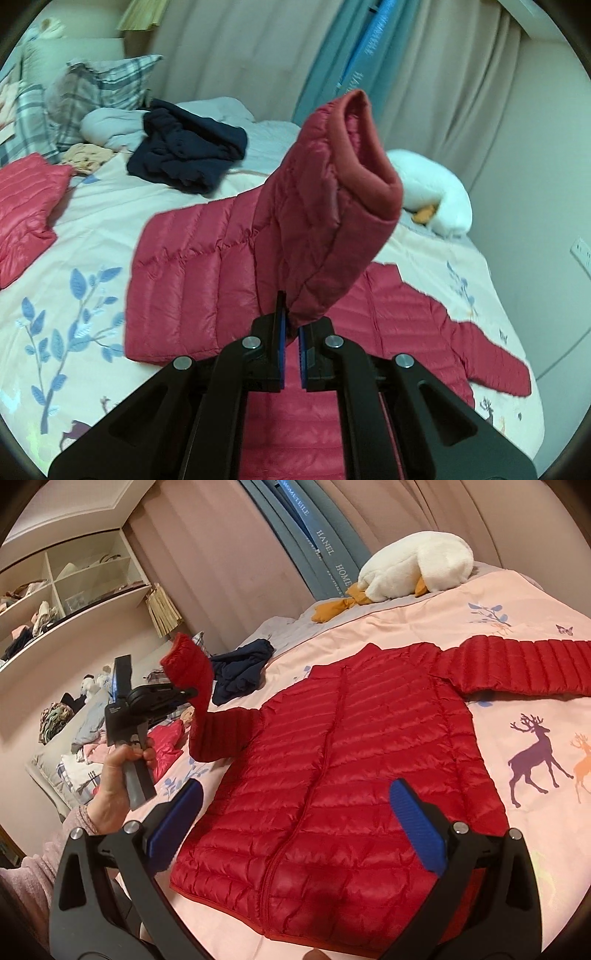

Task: Fold large clothes
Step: 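Lift the sleeve cuff with the left tool and lay it across the jacket body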

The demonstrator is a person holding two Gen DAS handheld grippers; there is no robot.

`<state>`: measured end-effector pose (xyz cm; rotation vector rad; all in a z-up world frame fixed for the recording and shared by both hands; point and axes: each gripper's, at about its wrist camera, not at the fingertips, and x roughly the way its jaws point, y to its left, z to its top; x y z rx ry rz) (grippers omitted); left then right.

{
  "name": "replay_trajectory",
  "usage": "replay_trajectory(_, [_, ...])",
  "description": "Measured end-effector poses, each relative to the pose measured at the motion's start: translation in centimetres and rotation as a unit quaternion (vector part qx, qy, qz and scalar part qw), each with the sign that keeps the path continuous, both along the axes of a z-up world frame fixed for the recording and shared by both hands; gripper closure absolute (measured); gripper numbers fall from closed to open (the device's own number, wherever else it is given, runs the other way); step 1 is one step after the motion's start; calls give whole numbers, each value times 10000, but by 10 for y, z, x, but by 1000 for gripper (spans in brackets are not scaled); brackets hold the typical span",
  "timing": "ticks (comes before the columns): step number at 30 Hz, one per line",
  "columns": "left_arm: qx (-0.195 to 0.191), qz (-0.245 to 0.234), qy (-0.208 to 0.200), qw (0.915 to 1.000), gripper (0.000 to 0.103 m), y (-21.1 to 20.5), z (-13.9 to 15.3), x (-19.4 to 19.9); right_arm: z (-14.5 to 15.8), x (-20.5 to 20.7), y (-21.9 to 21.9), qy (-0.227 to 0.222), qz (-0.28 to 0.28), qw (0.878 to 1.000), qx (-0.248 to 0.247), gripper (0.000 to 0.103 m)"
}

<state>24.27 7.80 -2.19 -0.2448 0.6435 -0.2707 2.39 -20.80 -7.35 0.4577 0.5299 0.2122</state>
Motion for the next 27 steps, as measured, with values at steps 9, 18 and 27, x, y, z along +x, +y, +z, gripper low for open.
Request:
replay_trajectory(9, [296, -359, 194, 9987, 98, -49, -19, 6, -5, -1, -12, 68, -140, 9998, 82, 2])
replay_trajectory(18, [543, -583, 499, 9956, 98, -84, -46, 12, -11, 0, -19, 136, -185, 9996, 148, 2])
replay_trajectory(27, [582, -777, 758, 9924, 98, -109, -64, 17, -16, 2, -24, 230, -243, 9992, 206, 2])
